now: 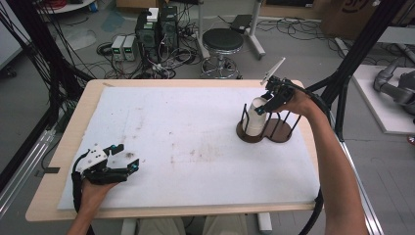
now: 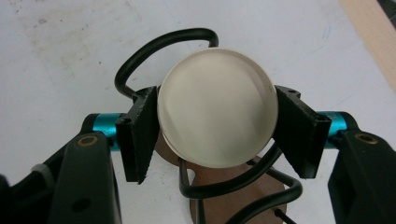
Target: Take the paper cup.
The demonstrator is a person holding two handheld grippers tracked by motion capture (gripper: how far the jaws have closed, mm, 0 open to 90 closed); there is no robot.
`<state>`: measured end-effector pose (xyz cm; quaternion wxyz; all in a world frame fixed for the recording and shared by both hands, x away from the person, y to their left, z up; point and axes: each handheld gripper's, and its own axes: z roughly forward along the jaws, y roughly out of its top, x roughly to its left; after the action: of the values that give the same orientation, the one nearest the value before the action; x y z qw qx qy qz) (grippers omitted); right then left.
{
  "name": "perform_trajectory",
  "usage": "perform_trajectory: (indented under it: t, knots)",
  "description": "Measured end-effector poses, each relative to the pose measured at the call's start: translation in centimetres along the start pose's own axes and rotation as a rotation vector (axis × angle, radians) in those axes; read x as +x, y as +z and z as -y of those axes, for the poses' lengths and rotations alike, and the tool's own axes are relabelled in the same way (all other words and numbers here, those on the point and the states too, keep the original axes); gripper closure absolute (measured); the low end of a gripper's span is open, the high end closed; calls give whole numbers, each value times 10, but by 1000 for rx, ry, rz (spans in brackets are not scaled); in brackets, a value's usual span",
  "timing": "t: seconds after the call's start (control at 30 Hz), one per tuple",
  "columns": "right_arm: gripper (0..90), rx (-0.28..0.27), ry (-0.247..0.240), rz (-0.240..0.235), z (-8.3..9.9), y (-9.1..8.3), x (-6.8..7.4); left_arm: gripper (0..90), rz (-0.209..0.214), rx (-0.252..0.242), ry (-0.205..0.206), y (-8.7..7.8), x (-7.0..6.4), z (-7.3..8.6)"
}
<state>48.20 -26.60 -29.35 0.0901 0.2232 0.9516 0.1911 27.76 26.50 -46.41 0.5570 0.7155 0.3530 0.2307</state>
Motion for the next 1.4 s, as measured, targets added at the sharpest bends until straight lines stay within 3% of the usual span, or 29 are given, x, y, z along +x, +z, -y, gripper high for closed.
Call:
perform_trajectory:
  t: [0.7,1.03,1.23,1.4]
  knots:
    - [369,-108,-2,63,-21,-74,2,155,-2,1,3,0,0,0]
    - [370,-134,-6,68,-19,-81,6,155,-3,2,8,0,-1,0]
    - [369,-228,-25,50,-12,-90,21,155,-2,4,7,0,-1,0]
    - [369,-374,-13,23,6,-96,41,155,-1,4,6,0,-1,0]
